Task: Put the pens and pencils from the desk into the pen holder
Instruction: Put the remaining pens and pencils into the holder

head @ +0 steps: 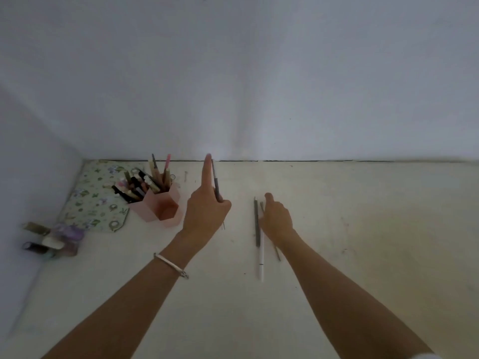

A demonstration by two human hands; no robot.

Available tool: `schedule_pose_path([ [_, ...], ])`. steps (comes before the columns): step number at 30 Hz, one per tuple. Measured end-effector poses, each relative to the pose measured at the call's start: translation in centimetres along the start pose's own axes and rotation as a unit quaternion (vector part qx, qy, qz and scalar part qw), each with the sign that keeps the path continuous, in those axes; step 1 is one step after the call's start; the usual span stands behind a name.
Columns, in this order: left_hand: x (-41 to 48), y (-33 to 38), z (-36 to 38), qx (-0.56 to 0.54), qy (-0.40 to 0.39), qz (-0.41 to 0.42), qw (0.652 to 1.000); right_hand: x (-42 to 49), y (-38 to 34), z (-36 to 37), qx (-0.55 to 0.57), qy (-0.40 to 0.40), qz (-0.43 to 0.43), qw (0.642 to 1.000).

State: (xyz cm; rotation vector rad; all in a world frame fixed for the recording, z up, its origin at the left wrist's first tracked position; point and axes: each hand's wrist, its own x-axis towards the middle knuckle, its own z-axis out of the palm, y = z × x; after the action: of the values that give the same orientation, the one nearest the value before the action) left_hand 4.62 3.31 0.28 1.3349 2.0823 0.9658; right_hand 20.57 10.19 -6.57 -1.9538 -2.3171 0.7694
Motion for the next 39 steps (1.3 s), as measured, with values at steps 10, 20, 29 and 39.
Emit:
schedule_pose_path([
  [10, 5.7, -2.3, -13.2, -0.024, 0.211, 0.021, 0.977, 2.2, -11.2, -10.2, 0.384, 0.207, -0.102, 0.894],
  [20, 5.8, -5.4, -11.2, 0.219, 0.183, 0.034, 0.958, -0.3, -17.0, -7.1, 0.449, 0.228, -0.213, 0.837],
  [29, 5.3, -4.5, -14.0, 0.084, 0.272, 0.033, 0.958, -1.0, -18.9, -1.4, 0.349, 0.192, -0.297, 0.868],
  [39, 2.5, -0.7, -9.3, 0.045, 0.223, 0.056, 0.972, -0.4, -14.8, -1.9, 0.261, 0.242, -0.254, 0.899],
])
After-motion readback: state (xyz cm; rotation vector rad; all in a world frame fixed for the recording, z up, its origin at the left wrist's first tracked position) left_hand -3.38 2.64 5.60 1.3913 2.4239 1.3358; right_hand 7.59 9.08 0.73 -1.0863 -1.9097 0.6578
